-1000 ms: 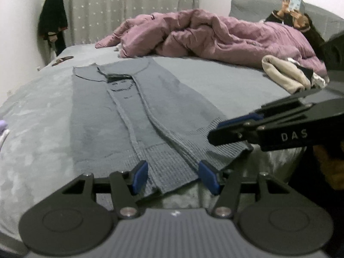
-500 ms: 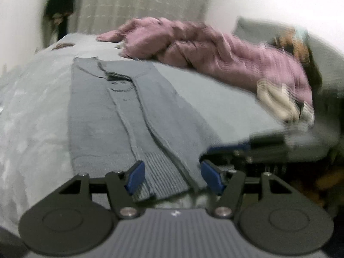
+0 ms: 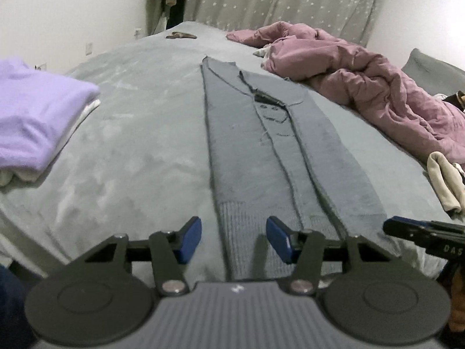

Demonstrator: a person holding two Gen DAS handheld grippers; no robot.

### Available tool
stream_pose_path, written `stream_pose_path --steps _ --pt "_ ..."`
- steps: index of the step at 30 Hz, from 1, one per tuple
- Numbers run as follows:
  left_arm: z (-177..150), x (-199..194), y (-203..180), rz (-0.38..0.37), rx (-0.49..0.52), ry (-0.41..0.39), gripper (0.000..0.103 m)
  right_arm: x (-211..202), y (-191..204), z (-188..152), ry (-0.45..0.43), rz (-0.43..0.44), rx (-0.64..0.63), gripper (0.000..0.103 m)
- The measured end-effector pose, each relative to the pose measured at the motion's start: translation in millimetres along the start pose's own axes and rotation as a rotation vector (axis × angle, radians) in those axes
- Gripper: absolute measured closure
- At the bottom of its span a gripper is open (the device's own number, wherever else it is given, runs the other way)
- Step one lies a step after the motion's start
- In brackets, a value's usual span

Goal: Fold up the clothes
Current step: 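Close both grippers on the ribbed hem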

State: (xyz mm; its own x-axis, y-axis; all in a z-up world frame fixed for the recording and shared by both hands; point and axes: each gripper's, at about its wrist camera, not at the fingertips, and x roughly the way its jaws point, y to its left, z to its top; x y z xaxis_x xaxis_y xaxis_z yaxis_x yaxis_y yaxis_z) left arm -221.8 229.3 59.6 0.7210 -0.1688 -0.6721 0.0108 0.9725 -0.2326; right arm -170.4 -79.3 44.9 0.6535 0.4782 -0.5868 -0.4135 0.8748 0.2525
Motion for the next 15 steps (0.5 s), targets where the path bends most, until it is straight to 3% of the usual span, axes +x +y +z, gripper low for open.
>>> stream_pose_path --steps 5,7,10,13,15 --pt "-0.6 0.4 -1.9 -0.040 -0.018 0.030 0.053 -5.0 -14.4 -4.3 0.010 0.017 0.108 0.072" --pt "0.2 -1.6 0.7 -0.082 -0.049 0.035 0.052 -9.5 -25.0 -7.1 0.011 0.056 0.193 0.072" --pt "-1.1 3.5 0.9 -0.073 -0.044 0.053 0.051 -12.2 -45.5 -12.7 0.022 0.135 0.358 0.072" --pt "-2.9 9.1 0.0 -0.060 -0.047 0.084 0.055 -11.2 -55.4 -17.5 0.036 0.194 0.448 0.072" --pt "-2.0 10.7 -0.6 -0.075 -0.064 0.103 0.063 -9.1 -55.7 -19.4 0.045 0.214 0.465 0.072"
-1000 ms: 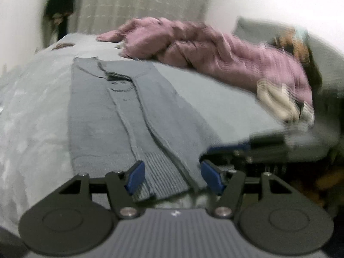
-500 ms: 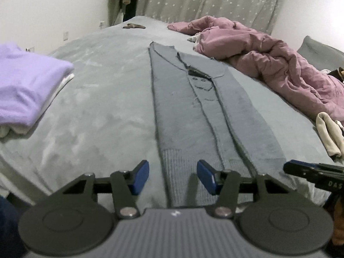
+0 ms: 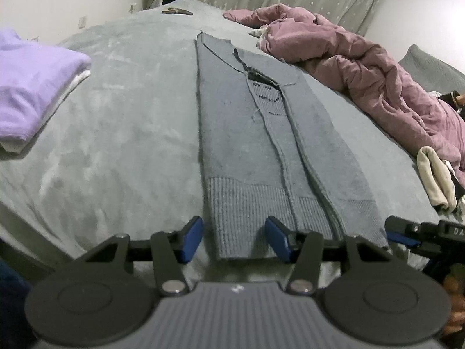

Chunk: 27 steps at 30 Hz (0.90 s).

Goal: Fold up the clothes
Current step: 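Close both grippers on the ribbed hem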

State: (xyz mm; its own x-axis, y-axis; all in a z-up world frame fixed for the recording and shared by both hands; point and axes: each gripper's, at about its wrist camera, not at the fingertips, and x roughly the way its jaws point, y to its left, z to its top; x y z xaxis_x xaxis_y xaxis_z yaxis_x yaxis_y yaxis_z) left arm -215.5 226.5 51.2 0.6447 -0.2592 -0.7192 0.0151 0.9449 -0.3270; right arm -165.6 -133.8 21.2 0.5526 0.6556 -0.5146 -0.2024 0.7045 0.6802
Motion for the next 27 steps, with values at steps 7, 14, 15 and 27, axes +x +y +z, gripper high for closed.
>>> stream_pose_path --steps 7,14,15,27 --pt "-0.3 8.0 -4.4 -0.006 -0.015 0.021 0.064 4.2 -1.2 -5.5 0.025 0.029 0.018 0.072" --pt "2.9 6.4 -5.6 0.007 -0.076 0.033 0.086 3.5 6.9 -9.6 0.002 0.010 -0.017 0.090" --pt "3.8 5.5 -5.1 0.005 -0.087 0.035 0.089 2.3 7.6 -9.7 -0.003 0.012 -0.019 0.091" --pt "0.6 -20.5 -14.0 0.025 -0.089 0.006 0.093 -24.8 20.2 -10.0 -0.084 0.037 -0.048 0.094"
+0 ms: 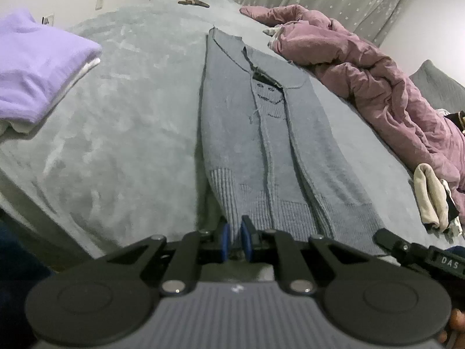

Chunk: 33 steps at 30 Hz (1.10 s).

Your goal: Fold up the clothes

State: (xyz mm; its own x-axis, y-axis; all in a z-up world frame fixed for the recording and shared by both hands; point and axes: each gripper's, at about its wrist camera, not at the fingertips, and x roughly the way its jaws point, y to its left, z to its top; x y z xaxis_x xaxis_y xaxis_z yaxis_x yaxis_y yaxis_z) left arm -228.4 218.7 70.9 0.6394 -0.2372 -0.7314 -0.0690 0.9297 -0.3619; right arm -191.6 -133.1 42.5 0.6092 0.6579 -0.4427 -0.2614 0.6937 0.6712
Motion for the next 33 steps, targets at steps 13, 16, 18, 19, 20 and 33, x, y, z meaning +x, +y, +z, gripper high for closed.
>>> stream_pose_path --steps 13,16,18,19,20,33 --pt "-18.3 -30.0 -13.0 0.019 0.051 -0.002 0.093 -32.1 10.2 -7.9 -0.019 -0.001 -0.011 0.094" --pt "-27.2 -39.0 -18.2 0.019 0.073 -0.001 0.093 -40.4 11.5 -11.4 -0.015 0.000 -0.015 0.094" --pt "-32.4 -42.9 -20.6 0.021 0.083 0.004 0.093 -46.3 14.3 -14.2 -0.014 -0.004 -0.032 0.094" --pt "-34.7 -44.1 -21.2 0.022 0.085 0.007 0.093 -49.1 15.3 -15.4 -0.013 -0.005 -0.039 0.094" --pt "-36.7 -45.2 -21.9 0.025 0.087 0.009 0.093 -51.5 15.7 -16.2 -0.013 -0.005 -0.043 0.094" --pt "-39.2 -51.2 -36.7 0.057 0.112 0.011 0.093 -58.2 20.8 -15.8 -0.019 -0.028 -0.083 0.094"
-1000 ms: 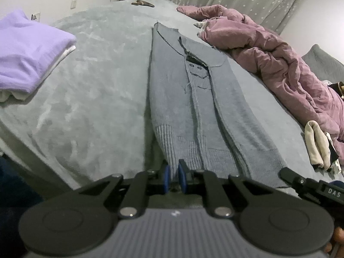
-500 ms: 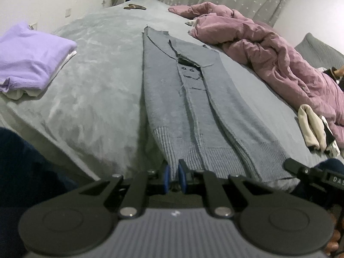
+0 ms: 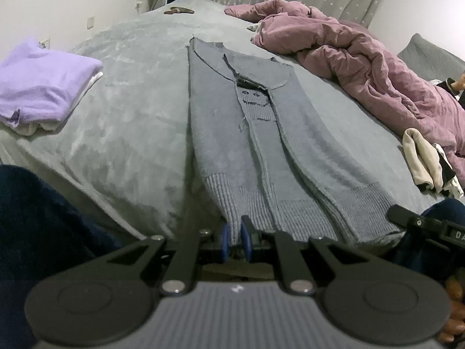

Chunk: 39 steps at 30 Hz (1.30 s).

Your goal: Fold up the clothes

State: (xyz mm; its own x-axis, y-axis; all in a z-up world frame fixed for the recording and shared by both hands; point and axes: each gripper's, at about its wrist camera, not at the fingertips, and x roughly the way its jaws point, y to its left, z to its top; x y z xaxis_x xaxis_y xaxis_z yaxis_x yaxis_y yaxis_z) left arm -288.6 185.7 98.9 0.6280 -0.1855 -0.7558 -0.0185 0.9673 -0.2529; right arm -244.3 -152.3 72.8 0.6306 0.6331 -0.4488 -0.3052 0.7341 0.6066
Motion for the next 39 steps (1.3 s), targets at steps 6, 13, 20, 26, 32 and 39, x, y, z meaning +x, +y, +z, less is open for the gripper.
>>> stream_pose_path --steps 6,13,20,26,32,39 --pt "14.7 8.5 0.6 0.004 -0.024 0.021 0.093 7.8 -3.9 11.0 0.007 -0.005 0.003 0.094" --pt "42.5 17.9 7.2 -0.006 -0.101 0.052 0.093 20.1 -5.7 35.1 -0.001 0.017 0.032 0.094" --pt "84.7 44.8 26.7 -0.068 -0.250 0.098 0.092 47.2 -17.3 67.4 0.002 0.026 0.091 0.094" --pt "119.6 83.0 34.5 -0.068 -0.283 0.131 0.090 89.2 -30.3 101.1 0.042 0.016 0.133 0.094" --pt "138.7 117.2 52.7 -0.080 -0.341 0.152 0.089 131.6 -47.9 115.6 0.103 -0.033 0.147 0.094" --pt "142.8 125.7 62.5 -0.117 -0.331 0.116 0.078 145.4 -62.1 116.5 0.103 -0.039 0.181 0.094"
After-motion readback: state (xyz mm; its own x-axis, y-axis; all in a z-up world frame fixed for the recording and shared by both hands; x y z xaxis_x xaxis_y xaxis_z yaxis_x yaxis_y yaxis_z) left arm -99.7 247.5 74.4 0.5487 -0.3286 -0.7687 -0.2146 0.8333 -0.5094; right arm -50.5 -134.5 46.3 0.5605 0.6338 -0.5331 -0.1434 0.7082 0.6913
